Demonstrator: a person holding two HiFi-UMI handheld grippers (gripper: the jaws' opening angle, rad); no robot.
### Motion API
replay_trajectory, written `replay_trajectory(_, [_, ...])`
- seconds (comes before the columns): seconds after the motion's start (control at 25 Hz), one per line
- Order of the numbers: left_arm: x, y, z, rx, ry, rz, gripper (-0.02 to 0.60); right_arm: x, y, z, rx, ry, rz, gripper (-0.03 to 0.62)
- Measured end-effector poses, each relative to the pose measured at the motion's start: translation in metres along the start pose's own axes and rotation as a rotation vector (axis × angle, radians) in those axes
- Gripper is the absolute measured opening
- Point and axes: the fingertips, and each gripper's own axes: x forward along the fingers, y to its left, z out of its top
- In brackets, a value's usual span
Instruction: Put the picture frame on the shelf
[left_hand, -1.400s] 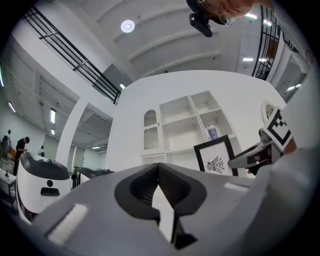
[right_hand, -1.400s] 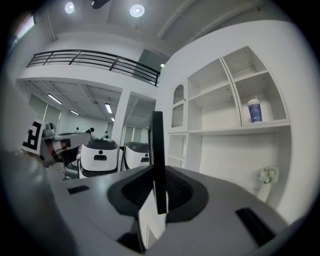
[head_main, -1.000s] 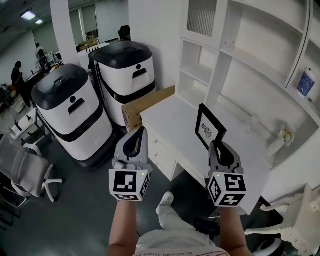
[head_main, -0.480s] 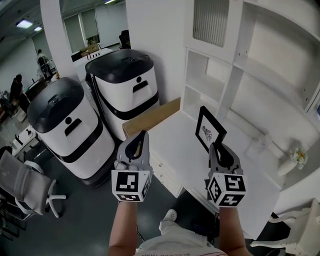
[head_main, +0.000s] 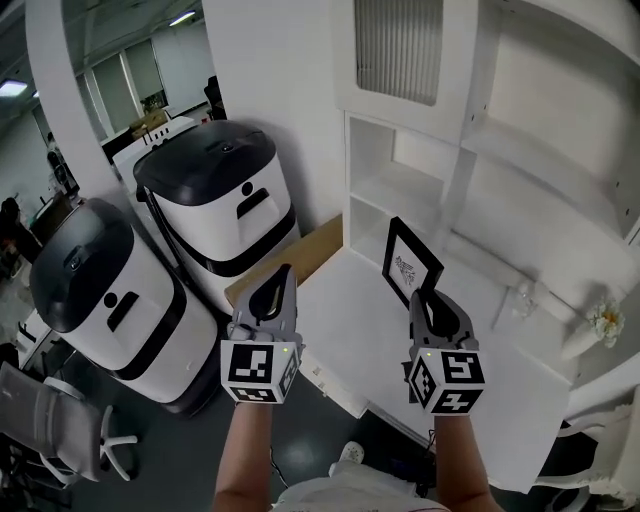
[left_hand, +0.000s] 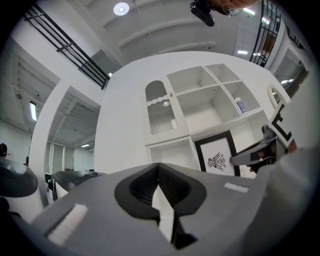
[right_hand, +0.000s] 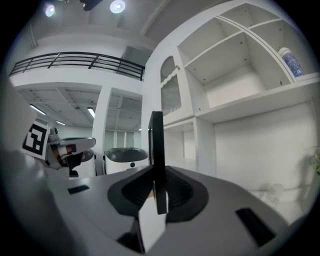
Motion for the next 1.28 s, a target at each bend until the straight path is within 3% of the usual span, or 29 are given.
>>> replay_trajectory(0.36, [0.043,0.006,-0.017,-0.022,0.000,-0.029,0.009,0.032,-0.010,0.004,-0.004,-0.006,-0.020,0.074])
replay_trajectory(0.52, [0.061,0.012,-0.023,0.025,-0.005,-0.059,0.009,0.046,-0.007,0.000,-0.001,-0.002,-0.048,0.074])
replay_trajectory(1.28, [0.213,0.041,-0.037,-0.041,-0.105,-0.421,0.009,0.146,-0.020,0.025,-0.002,0.011,-0.404,0.074])
